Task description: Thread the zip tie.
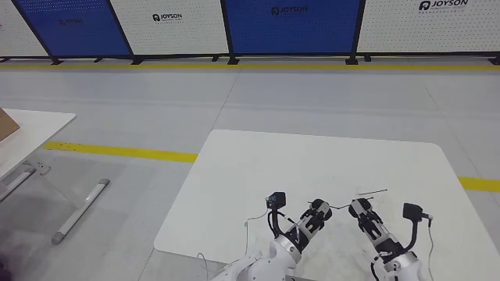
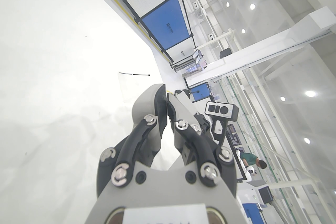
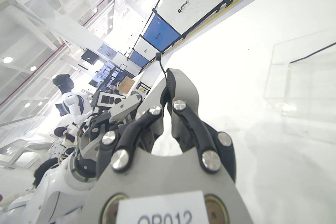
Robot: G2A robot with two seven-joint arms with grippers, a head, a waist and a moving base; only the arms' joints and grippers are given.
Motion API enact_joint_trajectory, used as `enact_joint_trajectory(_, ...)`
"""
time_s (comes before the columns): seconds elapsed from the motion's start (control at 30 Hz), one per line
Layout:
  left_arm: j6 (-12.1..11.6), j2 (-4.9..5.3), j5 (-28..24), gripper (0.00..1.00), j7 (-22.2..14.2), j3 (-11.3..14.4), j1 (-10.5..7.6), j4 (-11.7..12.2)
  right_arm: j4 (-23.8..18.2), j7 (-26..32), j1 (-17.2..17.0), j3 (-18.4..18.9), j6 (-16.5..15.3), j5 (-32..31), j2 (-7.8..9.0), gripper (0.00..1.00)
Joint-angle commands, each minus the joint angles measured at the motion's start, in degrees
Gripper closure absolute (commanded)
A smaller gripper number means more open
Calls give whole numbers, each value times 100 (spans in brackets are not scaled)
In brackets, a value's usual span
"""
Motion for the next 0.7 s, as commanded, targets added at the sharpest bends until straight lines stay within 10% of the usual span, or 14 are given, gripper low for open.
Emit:
enact_joint_trajectory(0.0, 0, 0, 0, 100, 0, 0, 0, 0, 3, -6, 3, -5, -7, 13, 0, 100)
enact_joint_trajectory(0.67, -137, -16, -380, 100, -157, -66, 34, -28, -35, 73, 7, 2, -132, 179, 19, 100)
